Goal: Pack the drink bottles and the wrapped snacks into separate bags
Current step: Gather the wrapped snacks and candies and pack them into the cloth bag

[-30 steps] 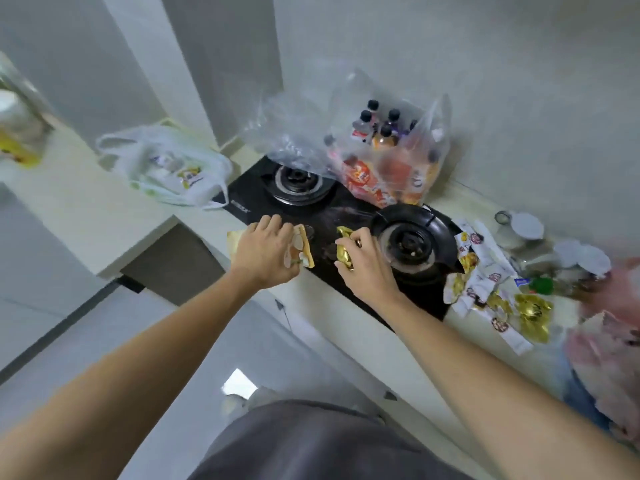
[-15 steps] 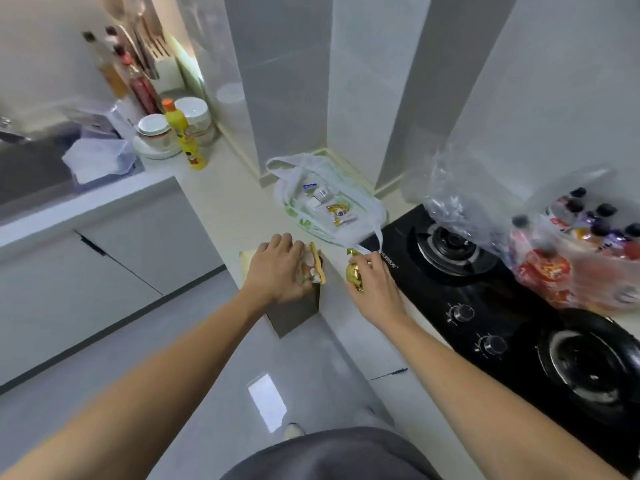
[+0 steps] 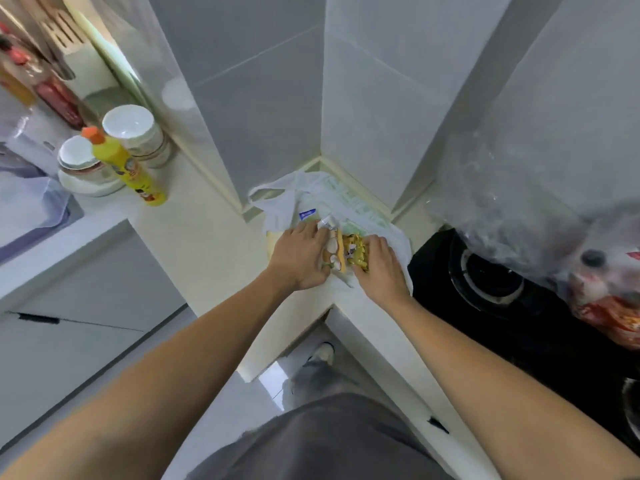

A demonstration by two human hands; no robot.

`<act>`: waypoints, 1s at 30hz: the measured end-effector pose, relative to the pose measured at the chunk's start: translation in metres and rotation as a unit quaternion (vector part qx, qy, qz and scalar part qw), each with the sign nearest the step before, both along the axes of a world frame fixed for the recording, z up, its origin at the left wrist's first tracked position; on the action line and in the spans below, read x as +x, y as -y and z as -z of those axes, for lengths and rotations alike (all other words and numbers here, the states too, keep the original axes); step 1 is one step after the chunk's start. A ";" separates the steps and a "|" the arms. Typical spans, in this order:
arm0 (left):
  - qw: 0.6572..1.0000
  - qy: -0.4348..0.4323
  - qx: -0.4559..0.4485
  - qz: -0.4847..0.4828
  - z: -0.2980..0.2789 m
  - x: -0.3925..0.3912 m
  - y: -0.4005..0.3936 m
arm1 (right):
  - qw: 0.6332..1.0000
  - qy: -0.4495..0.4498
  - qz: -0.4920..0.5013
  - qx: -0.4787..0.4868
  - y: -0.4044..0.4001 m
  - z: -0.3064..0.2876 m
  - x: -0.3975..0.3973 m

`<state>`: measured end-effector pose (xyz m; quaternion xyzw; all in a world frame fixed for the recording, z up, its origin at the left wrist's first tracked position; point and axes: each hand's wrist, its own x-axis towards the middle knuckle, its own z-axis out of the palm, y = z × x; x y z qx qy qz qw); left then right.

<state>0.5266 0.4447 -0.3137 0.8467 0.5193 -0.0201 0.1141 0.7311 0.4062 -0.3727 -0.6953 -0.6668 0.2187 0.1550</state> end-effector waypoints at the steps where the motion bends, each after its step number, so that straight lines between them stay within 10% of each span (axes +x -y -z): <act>1: 1.000 0.002 -0.011 0.009 0.005 0.003 -0.016 | 1.000 0.005 0.002 -0.010 -0.011 0.003 0.000; 13: 0.975 0.077 -0.082 0.191 0.057 0.008 -0.127 | 0.993 0.059 0.077 -0.067 -0.074 0.010 -0.027; 30: 0.917 0.146 -0.010 0.370 -0.013 -0.034 -0.082 | 0.934 0.146 0.325 0.031 0.057 -0.057 -0.118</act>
